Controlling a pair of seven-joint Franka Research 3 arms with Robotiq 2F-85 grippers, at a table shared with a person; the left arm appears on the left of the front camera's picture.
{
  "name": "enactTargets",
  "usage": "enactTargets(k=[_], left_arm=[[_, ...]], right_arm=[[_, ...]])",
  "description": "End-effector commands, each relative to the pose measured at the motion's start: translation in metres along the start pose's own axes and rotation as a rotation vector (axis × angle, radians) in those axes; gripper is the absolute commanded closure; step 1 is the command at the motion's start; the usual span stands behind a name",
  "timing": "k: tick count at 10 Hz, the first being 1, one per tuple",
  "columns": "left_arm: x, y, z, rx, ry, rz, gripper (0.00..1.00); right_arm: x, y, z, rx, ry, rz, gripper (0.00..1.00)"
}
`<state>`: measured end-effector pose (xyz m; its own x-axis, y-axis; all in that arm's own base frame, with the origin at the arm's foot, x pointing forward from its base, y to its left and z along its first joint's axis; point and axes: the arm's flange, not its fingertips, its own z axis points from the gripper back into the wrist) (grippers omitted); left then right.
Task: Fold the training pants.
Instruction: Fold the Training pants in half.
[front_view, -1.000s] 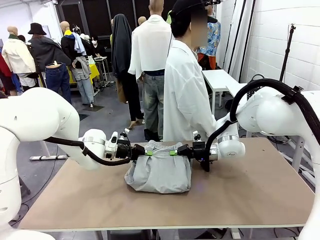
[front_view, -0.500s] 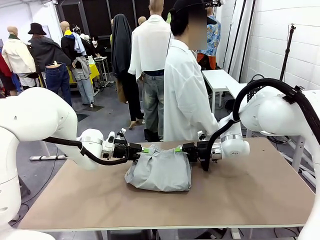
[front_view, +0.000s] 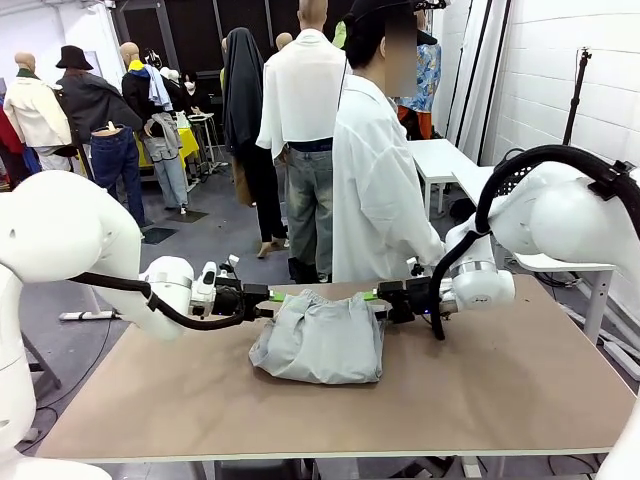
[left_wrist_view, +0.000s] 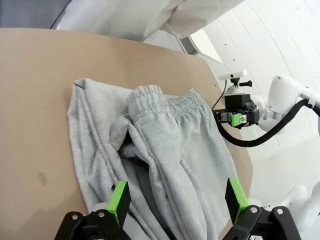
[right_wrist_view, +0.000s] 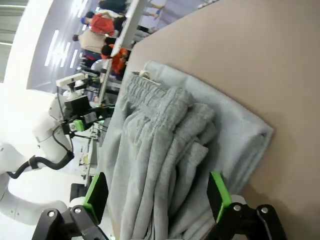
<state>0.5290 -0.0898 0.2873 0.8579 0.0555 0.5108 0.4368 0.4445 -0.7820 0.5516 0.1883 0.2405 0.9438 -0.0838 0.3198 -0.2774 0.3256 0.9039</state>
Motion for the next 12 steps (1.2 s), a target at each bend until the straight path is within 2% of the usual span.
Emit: enactTargets(k=[1, 3, 6, 8, 9, 12], left_arm=[[-0.007, -0.015, 0.025, 0.054, -0.046, -0.018, 0.00], [-0.006, -0.029, 0.048, 0.065, -0.096, -0.054, 0.00], [-0.006, -0.047, 0.065, 0.076, -0.135, -0.093, 0.00], [-0.005, -0.051, 0.062, 0.121, -0.141, -0.076, 0.00], [0.004, -0.050, 0.068, 0.061, -0.109, -0.075, 0.00], [0.004, -0.050, 0.068, 0.061, -0.109, -0.075, 0.00]], right_arm=[[0.000, 0.025, 0.022, -0.096, 0.012, -0.008, 0.00], [0.008, 0.052, 0.043, -0.113, -0.037, 0.044, 0.00], [0.013, 0.077, 0.057, -0.119, -0.052, 0.082, 0.00], [0.012, 0.079, 0.058, -0.092, -0.032, 0.100, 0.00], [0.021, 0.081, 0.057, -0.091, -0.073, 0.106, 0.00], [0.021, 0.081, 0.057, -0.091, -0.073, 0.106, 0.00]])
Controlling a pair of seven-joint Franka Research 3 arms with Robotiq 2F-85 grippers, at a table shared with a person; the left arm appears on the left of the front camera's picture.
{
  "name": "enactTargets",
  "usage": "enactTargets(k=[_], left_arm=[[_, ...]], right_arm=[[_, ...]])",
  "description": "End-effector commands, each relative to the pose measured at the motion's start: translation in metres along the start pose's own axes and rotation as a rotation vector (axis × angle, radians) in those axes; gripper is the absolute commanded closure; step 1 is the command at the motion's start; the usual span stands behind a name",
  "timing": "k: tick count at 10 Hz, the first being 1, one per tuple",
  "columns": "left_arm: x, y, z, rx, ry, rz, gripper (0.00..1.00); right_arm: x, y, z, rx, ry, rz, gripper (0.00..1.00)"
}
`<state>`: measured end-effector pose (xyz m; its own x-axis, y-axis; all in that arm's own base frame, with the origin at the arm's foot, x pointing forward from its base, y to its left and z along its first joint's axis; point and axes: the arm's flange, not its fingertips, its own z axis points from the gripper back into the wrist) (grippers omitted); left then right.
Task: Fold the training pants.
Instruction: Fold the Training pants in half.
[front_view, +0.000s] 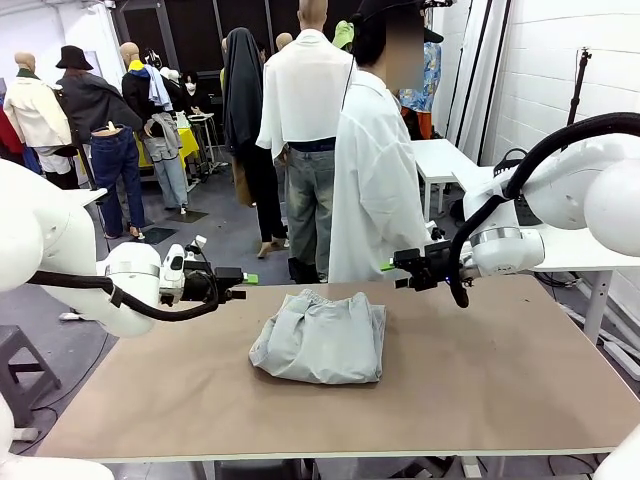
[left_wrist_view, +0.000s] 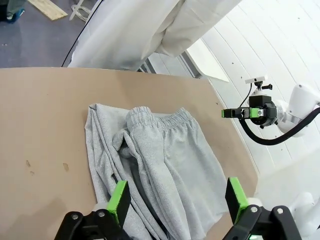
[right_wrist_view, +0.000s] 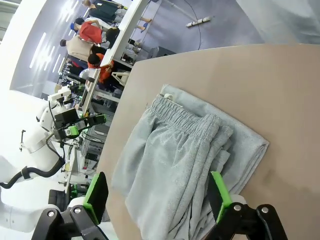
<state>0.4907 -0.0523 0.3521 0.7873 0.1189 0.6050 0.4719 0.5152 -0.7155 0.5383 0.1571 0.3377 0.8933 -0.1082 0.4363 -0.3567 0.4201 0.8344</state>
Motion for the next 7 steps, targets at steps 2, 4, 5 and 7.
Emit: enactTargets(k=[2, 4, 5, 7], left_arm=[[0.0016, 0.0014, 0.0010, -0.013, 0.003, -0.002, 0.00], [0.0016, 0.0014, 0.0010, -0.013, 0.003, -0.002, 0.00], [0.0016, 0.0014, 0.0010, -0.013, 0.003, -0.002, 0.00], [0.0016, 0.0014, 0.0010, -0.013, 0.003, -0.002, 0.00]], right_arm=[[-0.0002, 0.0002, -0.0023, 0.000, -0.003, -0.003, 0.00], [-0.0002, 0.0002, -0.0023, 0.000, -0.003, -0.003, 0.00], [-0.0002, 0.0002, -0.0023, 0.000, -0.003, -0.003, 0.00], [-0.0002, 0.0002, -0.0023, 0.000, -0.003, -0.003, 0.00]])
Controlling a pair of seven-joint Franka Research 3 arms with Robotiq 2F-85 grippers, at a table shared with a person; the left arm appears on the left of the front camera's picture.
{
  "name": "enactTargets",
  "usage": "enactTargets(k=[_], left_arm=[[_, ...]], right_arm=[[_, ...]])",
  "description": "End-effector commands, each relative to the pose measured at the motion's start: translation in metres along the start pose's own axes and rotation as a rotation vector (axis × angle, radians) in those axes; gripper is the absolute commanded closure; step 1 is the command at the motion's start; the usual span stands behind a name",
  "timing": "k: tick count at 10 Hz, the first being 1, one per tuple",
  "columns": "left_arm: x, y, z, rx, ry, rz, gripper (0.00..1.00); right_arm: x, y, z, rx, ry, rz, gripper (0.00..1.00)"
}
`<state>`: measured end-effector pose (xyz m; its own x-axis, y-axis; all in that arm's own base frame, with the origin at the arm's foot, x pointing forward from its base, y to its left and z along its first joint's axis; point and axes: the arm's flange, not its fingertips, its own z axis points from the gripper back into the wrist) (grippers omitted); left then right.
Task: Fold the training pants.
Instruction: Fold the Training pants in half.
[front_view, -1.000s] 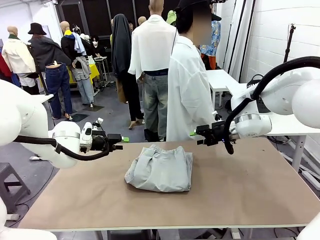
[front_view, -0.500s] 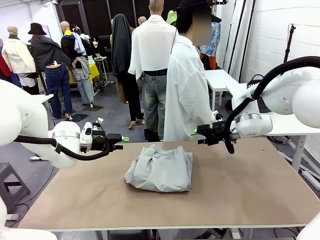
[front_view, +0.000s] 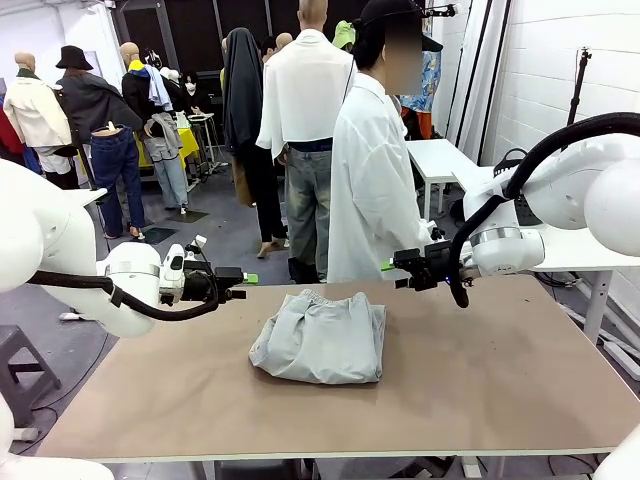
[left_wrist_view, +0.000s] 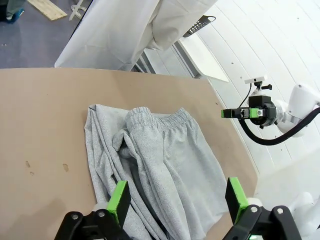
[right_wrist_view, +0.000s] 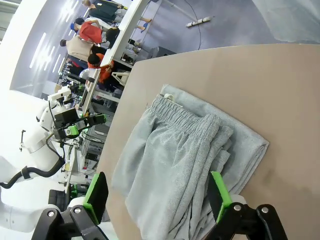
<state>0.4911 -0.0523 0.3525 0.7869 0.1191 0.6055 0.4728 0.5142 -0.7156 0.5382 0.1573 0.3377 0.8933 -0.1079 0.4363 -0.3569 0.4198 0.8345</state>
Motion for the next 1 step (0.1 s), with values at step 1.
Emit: enactTargets(k=[1], left_arm=[[0.0011, 0.0014, 0.0009, -0.012, 0.004, -0.001, 0.00]], right_arm=[[-0.0001, 0.0001, -0.0021, 0.000, -0.003, -0.003, 0.00]])
